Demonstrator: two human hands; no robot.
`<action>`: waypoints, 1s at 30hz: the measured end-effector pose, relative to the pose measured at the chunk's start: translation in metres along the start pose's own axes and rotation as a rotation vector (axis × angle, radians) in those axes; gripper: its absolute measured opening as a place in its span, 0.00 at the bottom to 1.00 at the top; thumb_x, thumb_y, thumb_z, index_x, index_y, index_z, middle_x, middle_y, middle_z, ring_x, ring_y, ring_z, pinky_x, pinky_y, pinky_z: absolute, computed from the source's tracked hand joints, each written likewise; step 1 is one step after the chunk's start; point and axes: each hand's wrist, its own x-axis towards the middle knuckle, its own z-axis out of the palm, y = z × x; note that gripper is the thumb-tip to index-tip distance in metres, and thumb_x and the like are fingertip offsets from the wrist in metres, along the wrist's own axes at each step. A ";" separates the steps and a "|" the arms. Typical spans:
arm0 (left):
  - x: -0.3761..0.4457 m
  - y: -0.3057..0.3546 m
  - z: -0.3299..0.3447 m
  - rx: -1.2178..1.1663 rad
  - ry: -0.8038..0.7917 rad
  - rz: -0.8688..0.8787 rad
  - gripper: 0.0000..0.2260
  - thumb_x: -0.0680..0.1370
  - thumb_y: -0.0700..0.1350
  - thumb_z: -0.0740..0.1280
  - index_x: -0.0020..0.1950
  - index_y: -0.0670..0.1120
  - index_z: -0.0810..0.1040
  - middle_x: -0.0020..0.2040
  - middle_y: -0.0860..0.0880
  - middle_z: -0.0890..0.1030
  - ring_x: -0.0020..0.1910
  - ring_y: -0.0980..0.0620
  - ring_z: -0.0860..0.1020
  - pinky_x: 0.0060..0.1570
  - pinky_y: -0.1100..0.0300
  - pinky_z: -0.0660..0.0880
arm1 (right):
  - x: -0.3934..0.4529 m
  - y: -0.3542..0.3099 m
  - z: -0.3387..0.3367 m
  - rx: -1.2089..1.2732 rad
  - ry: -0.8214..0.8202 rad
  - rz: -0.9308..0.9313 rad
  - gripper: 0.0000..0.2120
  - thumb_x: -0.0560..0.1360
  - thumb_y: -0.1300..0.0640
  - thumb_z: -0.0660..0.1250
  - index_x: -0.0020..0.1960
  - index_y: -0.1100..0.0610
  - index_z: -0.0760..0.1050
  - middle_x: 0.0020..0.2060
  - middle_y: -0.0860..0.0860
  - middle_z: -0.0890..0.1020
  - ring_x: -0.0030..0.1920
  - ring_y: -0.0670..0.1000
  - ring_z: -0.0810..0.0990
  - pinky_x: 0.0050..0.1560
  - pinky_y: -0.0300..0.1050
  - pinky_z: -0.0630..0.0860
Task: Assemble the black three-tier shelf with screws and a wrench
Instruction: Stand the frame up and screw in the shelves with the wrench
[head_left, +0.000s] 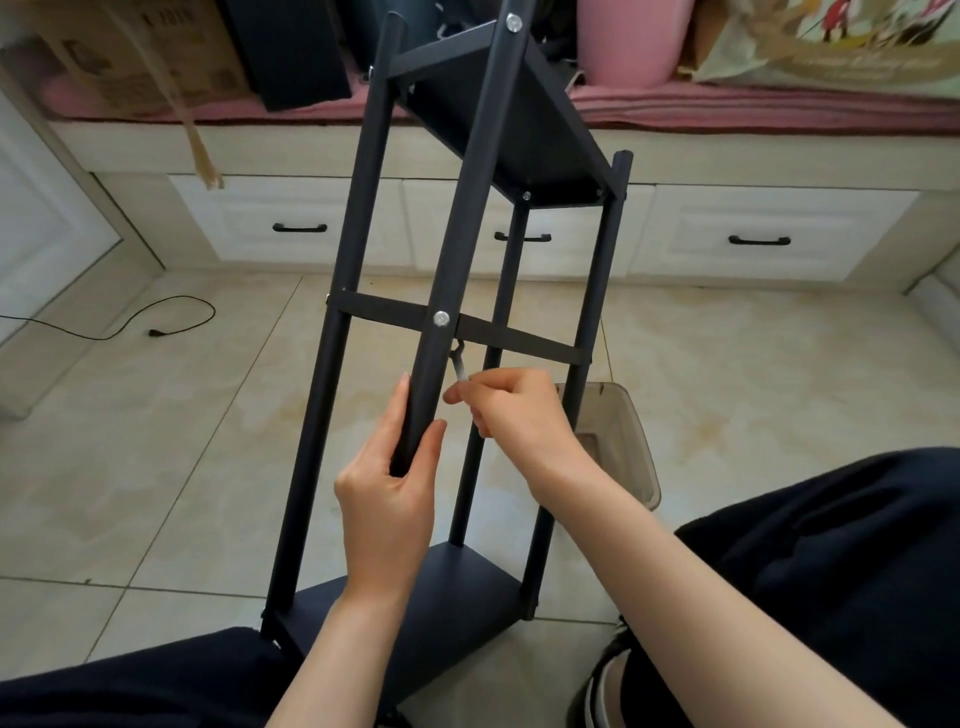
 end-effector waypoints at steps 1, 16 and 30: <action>0.000 0.000 0.000 0.001 0.000 -0.002 0.25 0.77 0.52 0.68 0.74 0.53 0.71 0.57 0.57 0.84 0.35 0.54 0.76 0.36 0.68 0.74 | 0.000 0.000 0.001 0.011 -0.003 0.007 0.15 0.78 0.59 0.65 0.36 0.47 0.82 0.27 0.37 0.72 0.40 0.43 0.72 0.63 0.50 0.75; -0.004 0.009 0.003 -0.016 0.042 -0.067 0.24 0.77 0.51 0.69 0.73 0.55 0.72 0.62 0.56 0.83 0.51 0.45 0.83 0.51 0.50 0.81 | 0.001 0.000 0.005 0.105 0.113 0.028 0.12 0.79 0.59 0.65 0.40 0.49 0.83 0.33 0.40 0.74 0.48 0.50 0.73 0.65 0.57 0.74; -0.004 0.006 0.004 -0.029 -0.002 0.000 0.24 0.77 0.47 0.70 0.73 0.51 0.73 0.44 0.33 0.81 0.34 0.55 0.79 0.34 0.69 0.71 | 0.007 0.015 0.006 0.129 0.129 -0.140 0.13 0.79 0.57 0.67 0.38 0.47 0.82 0.27 0.36 0.80 0.34 0.34 0.78 0.35 0.25 0.72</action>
